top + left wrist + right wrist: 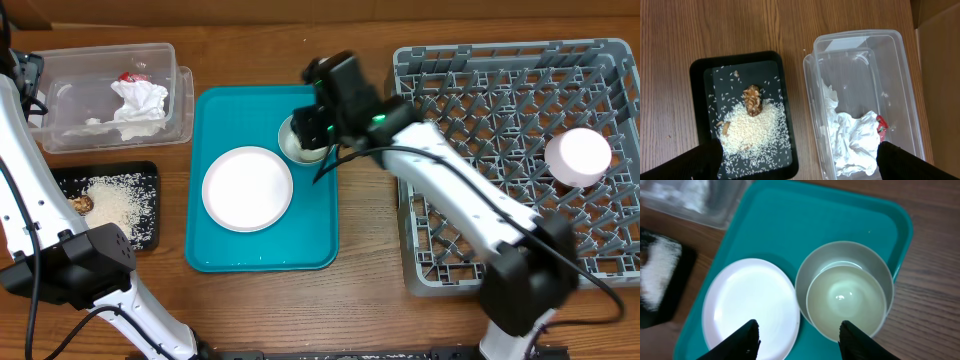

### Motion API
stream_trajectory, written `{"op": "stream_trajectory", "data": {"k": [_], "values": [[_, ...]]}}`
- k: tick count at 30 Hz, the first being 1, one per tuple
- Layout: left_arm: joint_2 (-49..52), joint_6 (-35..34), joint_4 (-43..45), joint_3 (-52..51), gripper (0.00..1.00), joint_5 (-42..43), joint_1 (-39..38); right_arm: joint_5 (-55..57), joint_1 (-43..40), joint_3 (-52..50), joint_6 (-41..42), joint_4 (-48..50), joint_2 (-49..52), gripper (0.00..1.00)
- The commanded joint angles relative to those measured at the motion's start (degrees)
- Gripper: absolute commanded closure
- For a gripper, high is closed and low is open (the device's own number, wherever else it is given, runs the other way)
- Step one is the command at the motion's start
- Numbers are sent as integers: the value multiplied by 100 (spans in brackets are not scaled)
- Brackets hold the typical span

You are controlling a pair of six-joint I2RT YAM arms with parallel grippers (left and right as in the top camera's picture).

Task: Sort waste into correct bins and load items into the dishwasher
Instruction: 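Move the right gripper to the small white cup on the teal tray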

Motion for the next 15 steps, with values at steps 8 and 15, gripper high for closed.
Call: {"op": "stream_trajectory", "data": {"k": [8, 15], "values": [[26, -59, -4, -22, 0, -114, -13, 730, 367, 74, -170, 214, 601, 48], [28, -59, -4, -22, 0, -114, -13, 752, 400, 74, -334, 387, 918, 49]]}}
